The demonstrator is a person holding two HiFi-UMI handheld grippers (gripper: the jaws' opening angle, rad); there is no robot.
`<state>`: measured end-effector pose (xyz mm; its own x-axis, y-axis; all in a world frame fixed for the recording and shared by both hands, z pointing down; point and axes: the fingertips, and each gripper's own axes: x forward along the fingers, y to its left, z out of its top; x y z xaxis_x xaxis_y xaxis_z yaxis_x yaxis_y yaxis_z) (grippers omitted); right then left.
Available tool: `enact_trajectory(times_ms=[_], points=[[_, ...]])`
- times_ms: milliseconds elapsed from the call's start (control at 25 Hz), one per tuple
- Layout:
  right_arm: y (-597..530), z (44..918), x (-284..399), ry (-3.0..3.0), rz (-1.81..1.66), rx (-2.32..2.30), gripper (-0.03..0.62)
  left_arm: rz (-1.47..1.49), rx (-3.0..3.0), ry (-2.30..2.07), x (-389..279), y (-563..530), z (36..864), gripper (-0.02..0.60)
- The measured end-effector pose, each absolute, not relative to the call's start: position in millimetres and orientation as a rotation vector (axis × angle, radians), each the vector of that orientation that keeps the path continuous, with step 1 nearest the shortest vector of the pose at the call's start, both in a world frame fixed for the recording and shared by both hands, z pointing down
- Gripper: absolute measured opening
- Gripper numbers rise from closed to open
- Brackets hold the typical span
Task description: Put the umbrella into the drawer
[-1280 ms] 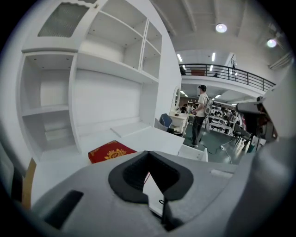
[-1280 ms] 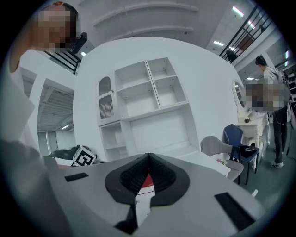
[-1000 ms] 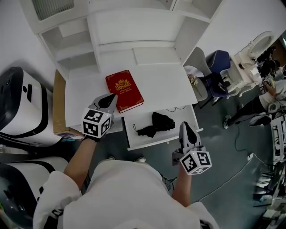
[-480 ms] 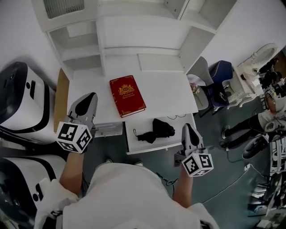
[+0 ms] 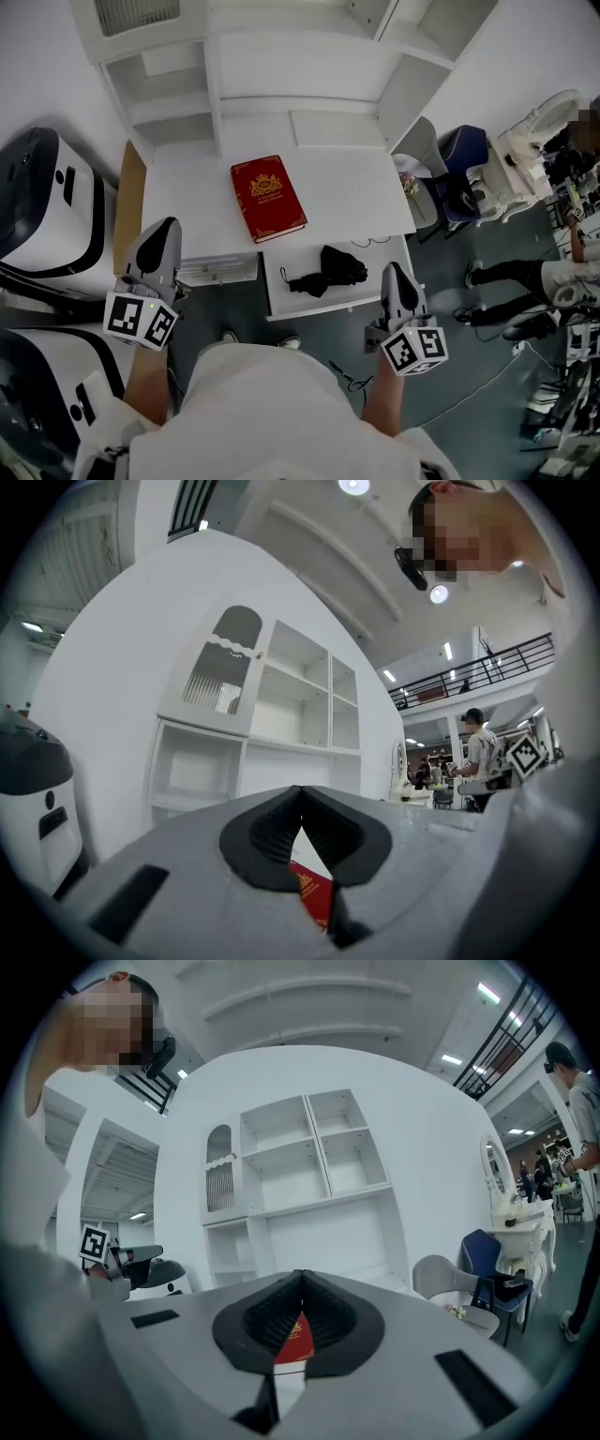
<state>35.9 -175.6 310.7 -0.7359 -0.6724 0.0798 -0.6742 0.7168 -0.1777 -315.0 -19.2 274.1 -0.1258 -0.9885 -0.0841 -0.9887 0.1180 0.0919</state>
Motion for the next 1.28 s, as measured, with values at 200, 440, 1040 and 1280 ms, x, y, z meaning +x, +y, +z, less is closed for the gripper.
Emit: enact_trajectory(times_ms=[200,440,1040,1280], points=[[-168.0,312.0,41.2,-2.883,0.312,1.176,0.002,0.205,-2.089,2.306,-316.1,-23.4,264.4,0.015],[-157.8,311.9,41.6,-2.862,0.303,1.203,0.002,0.190,-2.131,2.274,-319.0,-22.8,264.0,0.014],[-154.5,315.3,36.5,-2.838,0.296,1.205,0.002,0.149,-2.142,2.290,-329.1,-16.4,270.2,0.015],[-150.0,320.4,33.6,-2.835,0.307,1.209,0.000,0.150,-2.164,2.287,-326.9,-15.4,275.9,0.015]])
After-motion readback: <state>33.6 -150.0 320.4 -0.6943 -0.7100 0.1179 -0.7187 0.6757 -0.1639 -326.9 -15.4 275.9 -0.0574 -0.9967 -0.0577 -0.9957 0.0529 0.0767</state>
